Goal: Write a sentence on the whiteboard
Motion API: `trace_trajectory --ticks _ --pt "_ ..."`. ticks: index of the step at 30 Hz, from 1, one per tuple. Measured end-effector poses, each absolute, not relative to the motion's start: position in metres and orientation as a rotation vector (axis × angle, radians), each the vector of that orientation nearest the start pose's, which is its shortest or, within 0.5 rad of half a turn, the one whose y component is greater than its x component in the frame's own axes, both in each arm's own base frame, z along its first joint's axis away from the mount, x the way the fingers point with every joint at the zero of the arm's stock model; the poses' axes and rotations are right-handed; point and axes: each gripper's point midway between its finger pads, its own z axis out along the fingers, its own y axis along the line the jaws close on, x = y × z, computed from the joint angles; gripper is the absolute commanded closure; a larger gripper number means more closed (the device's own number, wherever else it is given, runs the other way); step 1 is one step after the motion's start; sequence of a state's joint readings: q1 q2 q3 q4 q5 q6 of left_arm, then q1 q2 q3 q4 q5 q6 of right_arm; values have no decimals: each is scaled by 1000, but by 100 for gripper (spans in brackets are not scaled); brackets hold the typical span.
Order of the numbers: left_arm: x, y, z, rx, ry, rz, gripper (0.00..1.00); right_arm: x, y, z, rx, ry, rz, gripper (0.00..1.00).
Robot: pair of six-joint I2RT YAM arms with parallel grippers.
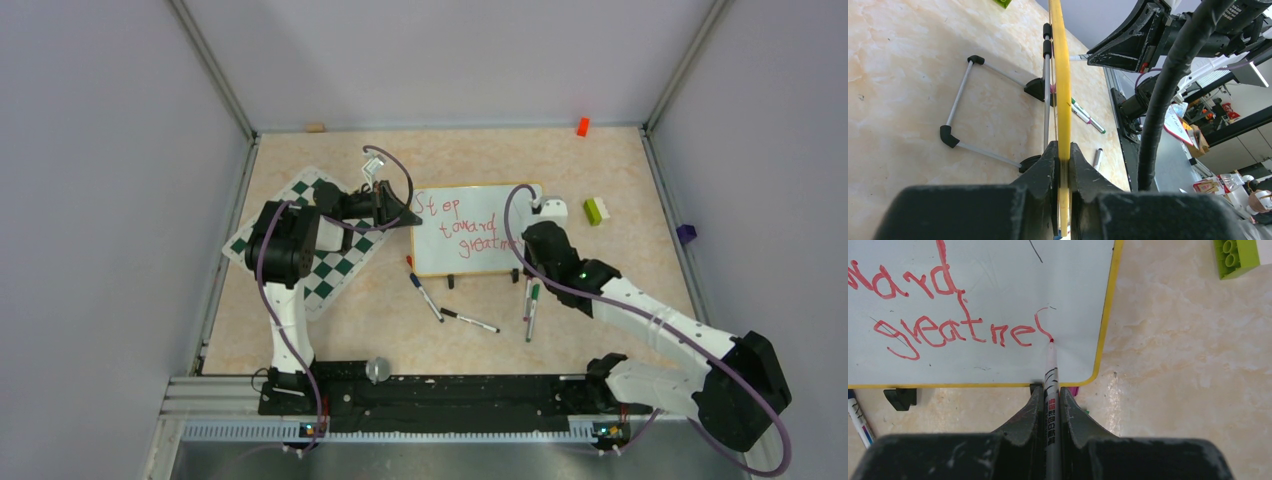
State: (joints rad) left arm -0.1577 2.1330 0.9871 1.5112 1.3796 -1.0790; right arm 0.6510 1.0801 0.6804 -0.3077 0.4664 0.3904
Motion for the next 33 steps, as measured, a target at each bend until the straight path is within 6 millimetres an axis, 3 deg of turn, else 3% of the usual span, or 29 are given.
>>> trace_trajectory --ticks 16,23,33 --pt "357 -238 145 727 1652 -1751 100 275 138 129 -63 2182 119 100" --pt "357 -238 145 727 1652 -1751 100 277 128 149 -11 2112 112 100" --pt "357 -238 145 727 1652 -1751 100 284 114 140 33 2134 41 100"
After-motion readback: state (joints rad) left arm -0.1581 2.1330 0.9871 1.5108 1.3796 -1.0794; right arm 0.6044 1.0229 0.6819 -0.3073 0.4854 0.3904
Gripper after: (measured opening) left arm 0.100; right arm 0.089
